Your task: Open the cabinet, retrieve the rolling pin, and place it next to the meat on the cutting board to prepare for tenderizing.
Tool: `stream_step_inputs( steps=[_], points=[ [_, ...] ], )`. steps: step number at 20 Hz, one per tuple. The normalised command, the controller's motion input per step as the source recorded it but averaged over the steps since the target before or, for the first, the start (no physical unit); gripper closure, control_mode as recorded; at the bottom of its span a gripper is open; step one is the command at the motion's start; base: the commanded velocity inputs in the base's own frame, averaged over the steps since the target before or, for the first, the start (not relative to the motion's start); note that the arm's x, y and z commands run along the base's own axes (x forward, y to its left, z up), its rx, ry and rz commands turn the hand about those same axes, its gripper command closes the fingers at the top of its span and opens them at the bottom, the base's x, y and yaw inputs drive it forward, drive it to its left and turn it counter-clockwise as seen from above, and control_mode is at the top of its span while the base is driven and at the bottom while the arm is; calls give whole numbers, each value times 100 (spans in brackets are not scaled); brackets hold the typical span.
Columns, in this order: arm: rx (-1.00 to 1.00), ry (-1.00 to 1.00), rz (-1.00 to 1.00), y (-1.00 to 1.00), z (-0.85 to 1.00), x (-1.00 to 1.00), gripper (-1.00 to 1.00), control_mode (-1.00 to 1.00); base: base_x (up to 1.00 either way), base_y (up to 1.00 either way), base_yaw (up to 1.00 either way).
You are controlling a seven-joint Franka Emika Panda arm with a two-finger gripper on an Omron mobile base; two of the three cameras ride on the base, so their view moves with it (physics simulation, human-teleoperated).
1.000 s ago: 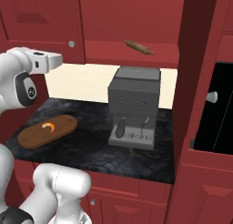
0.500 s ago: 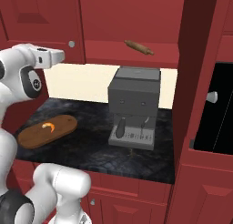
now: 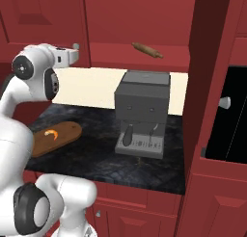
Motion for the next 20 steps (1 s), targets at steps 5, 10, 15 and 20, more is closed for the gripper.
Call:
stream_step_inputs(
  steps=[5, 10, 15, 20],
  points=[
    [0, 0, 7, -25, 0, 26, -100, -100, 0, 0, 0],
    [0, 0, 0, -16, 0, 19, -100, -100, 0, 0, 0],
    [0, 1, -1, 0, 0, 25, -100, -100, 0, 0, 0],
    [0, 0, 0, 0, 0, 31, -100, -100, 0, 0, 0]
  ],
)
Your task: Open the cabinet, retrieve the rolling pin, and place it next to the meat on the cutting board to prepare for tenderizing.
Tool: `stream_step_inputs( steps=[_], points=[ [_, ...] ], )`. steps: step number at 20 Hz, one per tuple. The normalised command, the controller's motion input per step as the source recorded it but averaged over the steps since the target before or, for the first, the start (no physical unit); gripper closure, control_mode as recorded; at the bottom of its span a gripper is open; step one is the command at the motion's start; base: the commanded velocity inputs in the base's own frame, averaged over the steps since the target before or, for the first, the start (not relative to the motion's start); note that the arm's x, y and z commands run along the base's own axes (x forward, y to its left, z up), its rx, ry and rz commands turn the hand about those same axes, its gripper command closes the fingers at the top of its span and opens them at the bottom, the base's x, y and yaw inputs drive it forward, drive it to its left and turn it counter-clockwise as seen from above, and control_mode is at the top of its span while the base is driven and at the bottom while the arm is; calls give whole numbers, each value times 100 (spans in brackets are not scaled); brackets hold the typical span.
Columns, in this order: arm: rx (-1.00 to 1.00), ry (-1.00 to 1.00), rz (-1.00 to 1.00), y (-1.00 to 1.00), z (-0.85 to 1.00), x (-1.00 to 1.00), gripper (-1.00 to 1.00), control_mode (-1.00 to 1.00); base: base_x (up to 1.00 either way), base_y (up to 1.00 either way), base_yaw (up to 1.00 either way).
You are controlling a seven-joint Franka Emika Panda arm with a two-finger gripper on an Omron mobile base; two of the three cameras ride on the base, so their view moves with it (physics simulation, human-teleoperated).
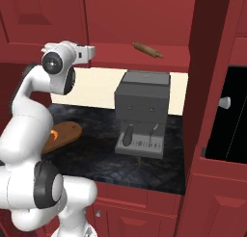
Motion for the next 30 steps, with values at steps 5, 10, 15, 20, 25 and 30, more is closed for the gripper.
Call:
stream_step_inputs(
  steps=[5, 10, 15, 20, 25, 30],
  points=[
    [0, 0, 0, 0, 0, 23, -100, -100, 0, 0, 0],
    [0, 0, 0, 0, 0, 13, -100, -100, 0, 0, 0],
    [0, 0, 0, 0, 0, 13, 100, -100, 0, 0, 0],
    [0, 0, 0, 0, -2, 8, 100, -100, 0, 0, 0],
    [0, 0, 0, 3, -3, 0, 100, -100, 0, 0, 0],
    [-2, 0, 0, 38, -9, 0, 100, -100, 0, 0, 0]
  ],
)
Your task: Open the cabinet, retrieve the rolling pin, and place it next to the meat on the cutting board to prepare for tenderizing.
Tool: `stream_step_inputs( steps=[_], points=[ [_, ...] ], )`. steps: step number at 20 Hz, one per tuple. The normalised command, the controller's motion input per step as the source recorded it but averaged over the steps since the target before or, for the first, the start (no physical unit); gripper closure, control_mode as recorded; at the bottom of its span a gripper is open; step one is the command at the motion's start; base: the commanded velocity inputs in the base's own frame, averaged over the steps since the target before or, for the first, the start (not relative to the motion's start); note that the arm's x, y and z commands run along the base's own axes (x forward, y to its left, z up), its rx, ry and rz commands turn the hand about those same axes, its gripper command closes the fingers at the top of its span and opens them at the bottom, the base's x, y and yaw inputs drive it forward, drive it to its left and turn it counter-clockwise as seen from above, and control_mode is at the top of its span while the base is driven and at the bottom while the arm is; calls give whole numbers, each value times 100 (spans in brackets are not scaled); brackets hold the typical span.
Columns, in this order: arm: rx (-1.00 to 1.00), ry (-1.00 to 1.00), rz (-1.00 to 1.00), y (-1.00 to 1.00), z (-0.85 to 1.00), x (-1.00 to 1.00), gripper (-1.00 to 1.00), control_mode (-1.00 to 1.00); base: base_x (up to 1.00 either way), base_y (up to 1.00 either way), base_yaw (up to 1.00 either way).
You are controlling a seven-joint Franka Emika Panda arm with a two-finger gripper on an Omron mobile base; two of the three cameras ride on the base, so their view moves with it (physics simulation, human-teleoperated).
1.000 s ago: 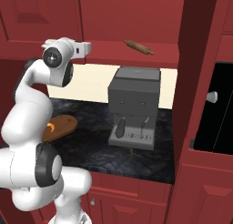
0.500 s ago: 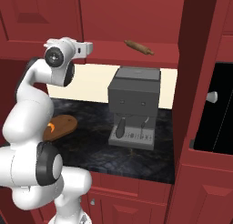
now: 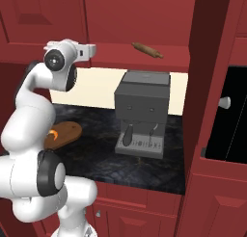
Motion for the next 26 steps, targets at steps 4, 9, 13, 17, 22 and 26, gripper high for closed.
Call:
stream_step_inputs(
  steps=[4, 9, 13, 17, 22, 26],
  points=[
    [-4, 0, 0, 40, -12, 0, 100, -100, 0, 0, 0],
    [-2, 1, 1, 12, -6, 0, 100, -100, 0, 0, 0],
    [0, 0, 2, 4, -7, 0, 100, -100, 0, 0, 0],
    [0, 0, 3, 10, 0, -16, 100, -100, 0, 0, 0],
    [0, 0, 0, 26, 0, -41, 100, -100, 0, 0, 0],
    [0, 0, 0, 21, 0, -57, 100, -100, 0, 0, 0]
  ],
)
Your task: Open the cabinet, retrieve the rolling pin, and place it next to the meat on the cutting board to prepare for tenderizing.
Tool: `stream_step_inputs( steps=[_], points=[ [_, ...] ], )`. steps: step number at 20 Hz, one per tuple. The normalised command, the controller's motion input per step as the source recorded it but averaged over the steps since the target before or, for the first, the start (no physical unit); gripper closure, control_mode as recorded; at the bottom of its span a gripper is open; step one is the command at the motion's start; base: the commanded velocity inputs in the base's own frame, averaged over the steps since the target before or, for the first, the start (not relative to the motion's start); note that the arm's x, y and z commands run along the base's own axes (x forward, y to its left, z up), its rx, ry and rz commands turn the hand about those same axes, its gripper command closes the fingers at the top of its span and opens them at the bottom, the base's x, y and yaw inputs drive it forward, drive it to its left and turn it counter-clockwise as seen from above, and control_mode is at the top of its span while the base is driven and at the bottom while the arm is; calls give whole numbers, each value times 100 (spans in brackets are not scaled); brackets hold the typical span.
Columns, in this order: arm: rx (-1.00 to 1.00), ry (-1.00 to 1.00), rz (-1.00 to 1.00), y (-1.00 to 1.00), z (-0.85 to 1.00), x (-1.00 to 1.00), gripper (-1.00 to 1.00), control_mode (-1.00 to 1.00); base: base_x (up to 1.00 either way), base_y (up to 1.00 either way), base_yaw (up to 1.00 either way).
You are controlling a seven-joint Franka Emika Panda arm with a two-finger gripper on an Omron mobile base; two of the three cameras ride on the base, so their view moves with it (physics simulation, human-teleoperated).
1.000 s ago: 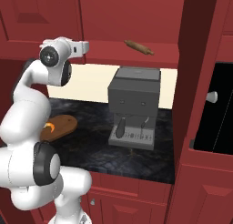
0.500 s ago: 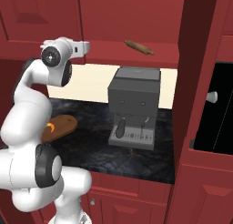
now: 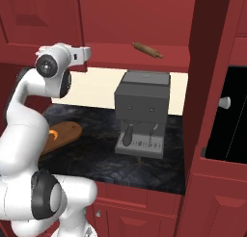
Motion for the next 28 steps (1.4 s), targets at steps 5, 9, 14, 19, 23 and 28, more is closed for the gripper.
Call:
stream_step_inputs(
  steps=[5, 9, 14, 19, 23, 28],
  points=[
    [0, 0, -4, 20, 0, -89, 100, -100, 0, 0, 0],
    [0, 1, -9, 47, 0, -97, 100, -100, 0, 0, 0],
    [0, 5, -10, 53, 0, -80, 100, -100, 0, 0, 0],
    [-1, 5, -10, 53, -8, -76, 100, -100, 0, 0, 0],
    [0, 4, -7, 51, -12, -83, 100, -100, 0, 0, 0],
    [0, 3, -1, 22, -17, -75, -100, -100, 0, 0, 0]
  ],
)
